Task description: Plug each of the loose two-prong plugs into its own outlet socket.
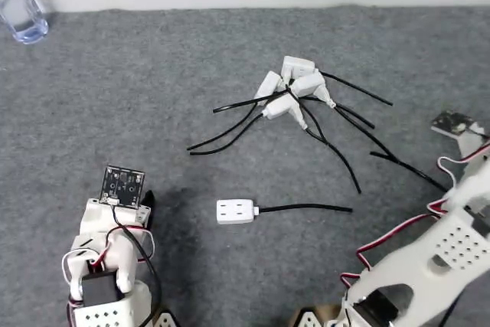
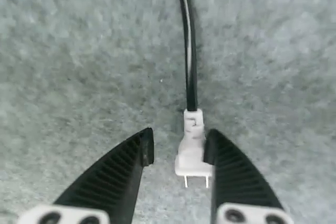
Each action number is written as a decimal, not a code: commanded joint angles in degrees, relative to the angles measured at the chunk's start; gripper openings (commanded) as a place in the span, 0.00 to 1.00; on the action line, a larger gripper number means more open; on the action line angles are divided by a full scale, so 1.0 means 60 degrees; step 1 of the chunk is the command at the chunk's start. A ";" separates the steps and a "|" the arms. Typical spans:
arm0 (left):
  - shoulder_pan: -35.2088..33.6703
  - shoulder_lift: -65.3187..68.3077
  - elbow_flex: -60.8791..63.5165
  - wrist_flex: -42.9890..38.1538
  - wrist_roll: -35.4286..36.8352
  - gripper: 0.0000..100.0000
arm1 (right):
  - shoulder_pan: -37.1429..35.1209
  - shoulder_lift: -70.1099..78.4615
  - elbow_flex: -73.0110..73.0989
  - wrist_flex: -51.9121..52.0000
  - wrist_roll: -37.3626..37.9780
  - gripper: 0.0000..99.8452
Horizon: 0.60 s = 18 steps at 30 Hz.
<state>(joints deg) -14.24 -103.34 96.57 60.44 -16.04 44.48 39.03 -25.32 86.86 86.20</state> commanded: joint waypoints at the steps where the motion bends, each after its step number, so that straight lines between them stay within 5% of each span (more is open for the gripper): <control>1: 0.0029 -0.0103 -0.0037 -0.0249 0.0088 0.21 | 0.0330 0.0037 -0.0484 -0.0007 0.0337 0.21; 8: 0.0029 -0.0103 -0.0037 -0.0220 0.0088 0.21 | 0.0740 0.0095 -0.0484 -0.0447 0.0542 0.19; 13: 0.0029 -0.0103 -0.0037 -0.0220 0.0088 0.21 | 0.0784 0.0110 -0.0454 -0.0476 0.0601 0.00; 18: 0.0029 -0.0103 -0.0037 -0.0190 0.0088 0.21 | 0.0769 0.0667 -0.0484 -0.0608 0.0601 0.03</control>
<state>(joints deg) -14.24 -103.34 96.57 60.44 -16.04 48.70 41.76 -25.85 84.75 89.19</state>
